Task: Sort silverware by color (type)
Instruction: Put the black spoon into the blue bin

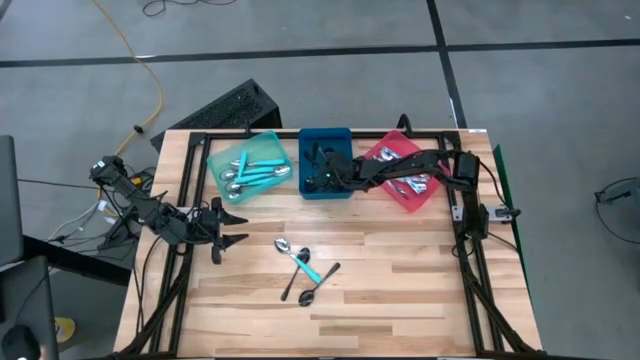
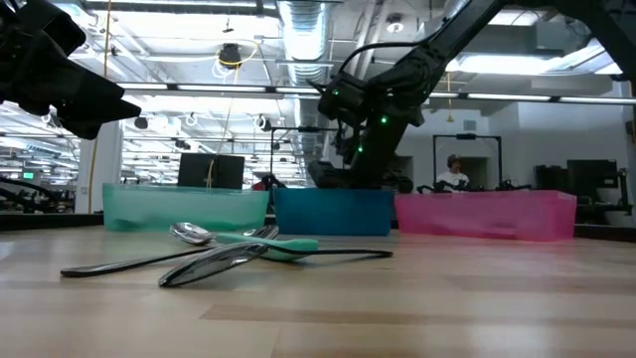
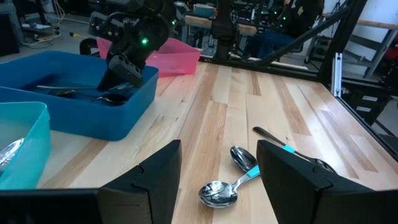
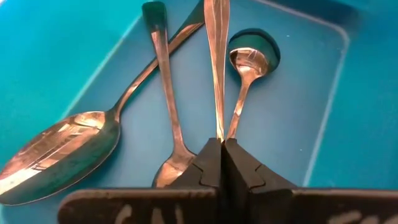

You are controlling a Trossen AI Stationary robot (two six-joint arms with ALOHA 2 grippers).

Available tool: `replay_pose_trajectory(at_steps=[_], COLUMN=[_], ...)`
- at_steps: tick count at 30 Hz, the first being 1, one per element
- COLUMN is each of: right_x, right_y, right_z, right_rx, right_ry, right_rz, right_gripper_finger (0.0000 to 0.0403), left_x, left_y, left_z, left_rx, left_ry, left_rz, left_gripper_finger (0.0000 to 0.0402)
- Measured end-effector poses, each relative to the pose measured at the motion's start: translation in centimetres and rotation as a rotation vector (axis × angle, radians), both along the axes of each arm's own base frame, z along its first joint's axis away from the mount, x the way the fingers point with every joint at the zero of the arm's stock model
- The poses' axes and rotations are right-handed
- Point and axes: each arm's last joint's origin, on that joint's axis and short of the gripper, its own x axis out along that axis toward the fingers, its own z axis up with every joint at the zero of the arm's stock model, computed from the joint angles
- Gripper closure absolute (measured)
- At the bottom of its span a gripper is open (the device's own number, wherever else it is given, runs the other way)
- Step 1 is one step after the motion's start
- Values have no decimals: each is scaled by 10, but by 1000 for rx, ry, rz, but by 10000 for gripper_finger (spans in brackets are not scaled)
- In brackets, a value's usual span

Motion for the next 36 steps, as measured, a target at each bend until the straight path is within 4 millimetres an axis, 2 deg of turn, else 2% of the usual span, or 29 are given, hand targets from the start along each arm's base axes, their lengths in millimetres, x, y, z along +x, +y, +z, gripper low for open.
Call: replay_pose_trajectory(at_steps=[6, 36], right_x=[-1, -1], right_y=[0, 0], right_z=[-1, -1], right_rx=[9, 8], right_ry=[9, 8], right_rz=[-7, -4], right_gripper_finger=[356, 339], left_x=[0, 0], left_y=[0, 0], left_z=[0, 0], left_rx=[0, -3], left_ry=[0, 0], left_rz=[0, 0], left_gripper_finger=[207, 207])
